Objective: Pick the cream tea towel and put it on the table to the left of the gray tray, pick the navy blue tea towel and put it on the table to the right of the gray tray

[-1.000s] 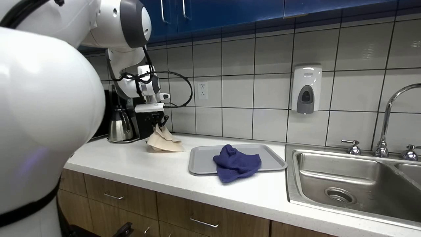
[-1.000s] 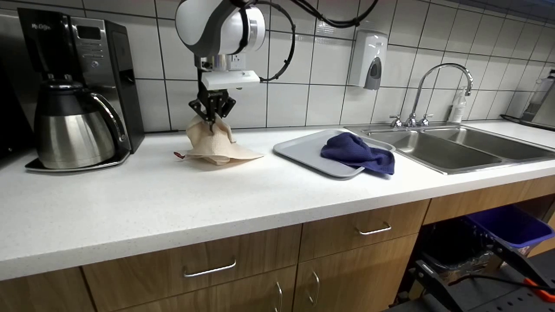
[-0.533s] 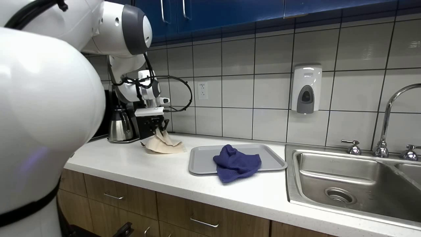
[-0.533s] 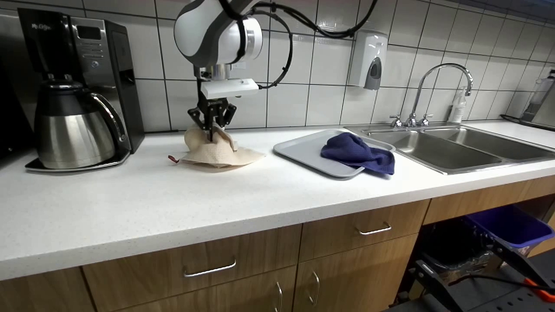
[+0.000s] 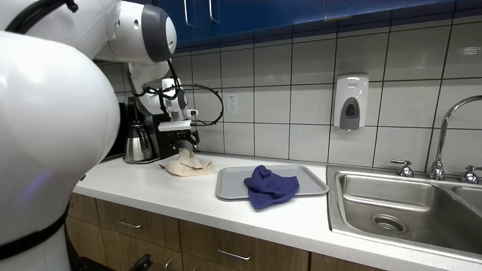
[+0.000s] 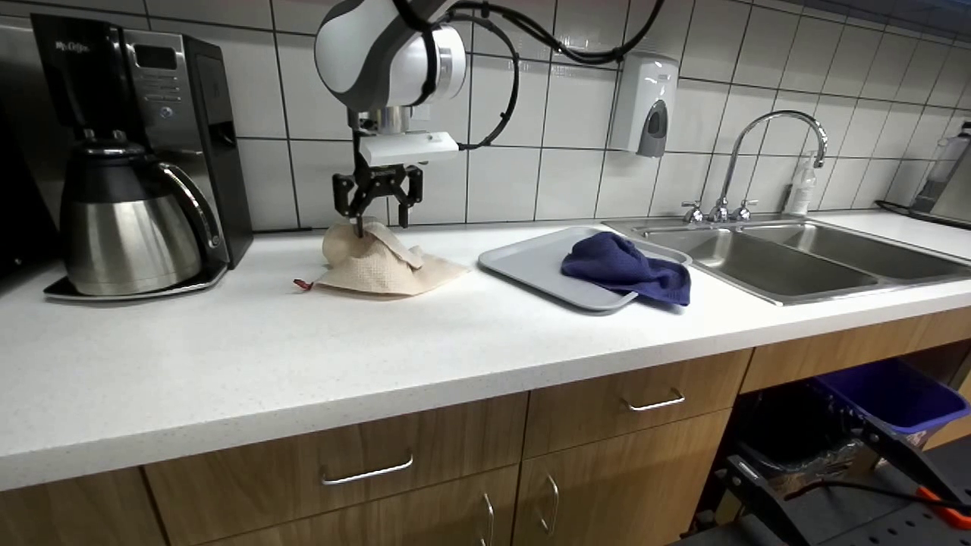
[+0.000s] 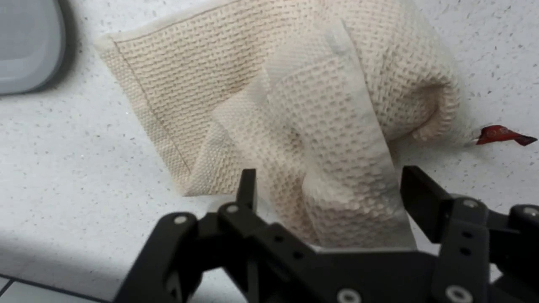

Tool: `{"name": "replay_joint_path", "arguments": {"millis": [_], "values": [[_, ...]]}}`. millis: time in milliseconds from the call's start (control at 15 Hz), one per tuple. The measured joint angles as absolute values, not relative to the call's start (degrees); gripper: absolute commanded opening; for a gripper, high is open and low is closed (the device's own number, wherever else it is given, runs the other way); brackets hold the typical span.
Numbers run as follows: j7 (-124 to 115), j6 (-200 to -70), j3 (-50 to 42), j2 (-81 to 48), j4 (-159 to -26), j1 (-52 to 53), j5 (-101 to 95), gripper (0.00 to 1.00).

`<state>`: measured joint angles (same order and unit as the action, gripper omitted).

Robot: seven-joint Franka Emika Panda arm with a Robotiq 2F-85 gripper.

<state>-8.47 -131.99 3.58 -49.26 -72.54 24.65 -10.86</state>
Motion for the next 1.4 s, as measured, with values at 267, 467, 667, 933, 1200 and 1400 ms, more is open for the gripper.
{"name": "replay_joint_path", "arguments": {"millis": [267,467,667,933,1200,1400], "values": [[-8.47,-132.03,3.26,-48.16,-72.90,23.18,-10.85,1.00],[-8.47,-132.18,2.93,-46.99,-73.95,21.79,-10.85,1.00],[-8.69,-132.27,2.74,-45.46,-75.81,20.39,-10.84,1.00],[-9.14,-132.61,2.27,-43.11,-79.08,18.69,-10.36,1.00],[-9.51,-133.43,2.03,-40.39,-83.25,16.86,-9.79,1.00],[-9.92,-134.60,1.53,-38.44,-86.71,15.56,-8.98,1.00]]}}
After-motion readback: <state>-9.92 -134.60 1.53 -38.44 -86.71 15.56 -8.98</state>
